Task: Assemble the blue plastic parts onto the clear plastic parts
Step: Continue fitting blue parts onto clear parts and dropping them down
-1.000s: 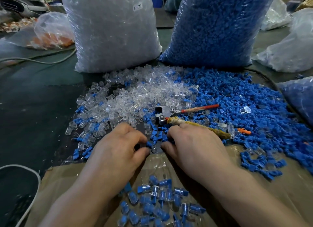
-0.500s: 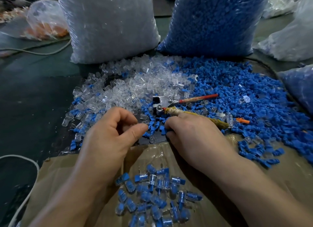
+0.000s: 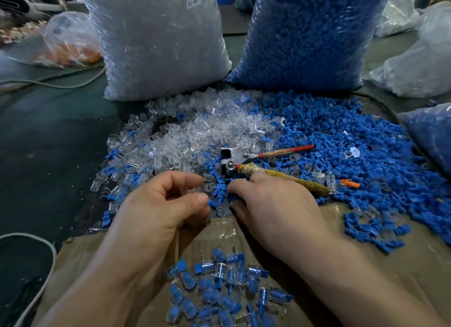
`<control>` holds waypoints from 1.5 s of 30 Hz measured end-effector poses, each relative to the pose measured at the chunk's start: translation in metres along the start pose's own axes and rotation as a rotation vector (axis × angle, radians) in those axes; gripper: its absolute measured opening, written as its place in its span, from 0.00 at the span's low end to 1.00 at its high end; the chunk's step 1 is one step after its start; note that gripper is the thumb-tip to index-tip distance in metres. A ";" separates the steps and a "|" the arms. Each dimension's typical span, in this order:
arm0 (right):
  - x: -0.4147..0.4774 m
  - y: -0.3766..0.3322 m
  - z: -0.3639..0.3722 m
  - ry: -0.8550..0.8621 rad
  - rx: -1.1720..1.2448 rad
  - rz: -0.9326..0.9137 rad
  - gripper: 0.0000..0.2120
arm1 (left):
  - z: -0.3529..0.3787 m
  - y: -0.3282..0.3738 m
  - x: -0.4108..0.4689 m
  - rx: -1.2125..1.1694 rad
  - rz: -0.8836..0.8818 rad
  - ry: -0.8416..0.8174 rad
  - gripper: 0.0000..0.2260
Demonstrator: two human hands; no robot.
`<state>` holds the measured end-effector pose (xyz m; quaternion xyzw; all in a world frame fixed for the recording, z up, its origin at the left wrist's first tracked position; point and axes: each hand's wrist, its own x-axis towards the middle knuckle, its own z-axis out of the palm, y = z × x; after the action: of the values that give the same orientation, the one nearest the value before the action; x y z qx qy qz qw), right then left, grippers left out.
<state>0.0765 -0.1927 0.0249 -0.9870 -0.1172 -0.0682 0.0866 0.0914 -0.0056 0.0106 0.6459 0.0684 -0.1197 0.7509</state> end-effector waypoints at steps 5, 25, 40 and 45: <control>0.001 0.000 0.000 -0.006 -0.002 0.011 0.07 | -0.007 0.000 0.003 -0.023 -0.011 0.006 0.13; -0.002 -0.002 -0.011 0.018 0.265 0.055 0.14 | 0.009 0.006 -0.009 0.175 0.043 0.029 0.09; -0.012 -0.010 -0.011 0.177 0.749 0.052 0.07 | 0.021 0.012 -0.019 0.214 0.110 -0.032 0.12; -0.012 -0.011 -0.009 0.238 0.613 -0.047 0.04 | 0.019 0.014 -0.019 0.144 0.080 -0.099 0.06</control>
<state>0.0613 -0.1865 0.0334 -0.8971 -0.1441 -0.1467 0.3911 0.0755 -0.0210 0.0325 0.6938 -0.0034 -0.1258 0.7091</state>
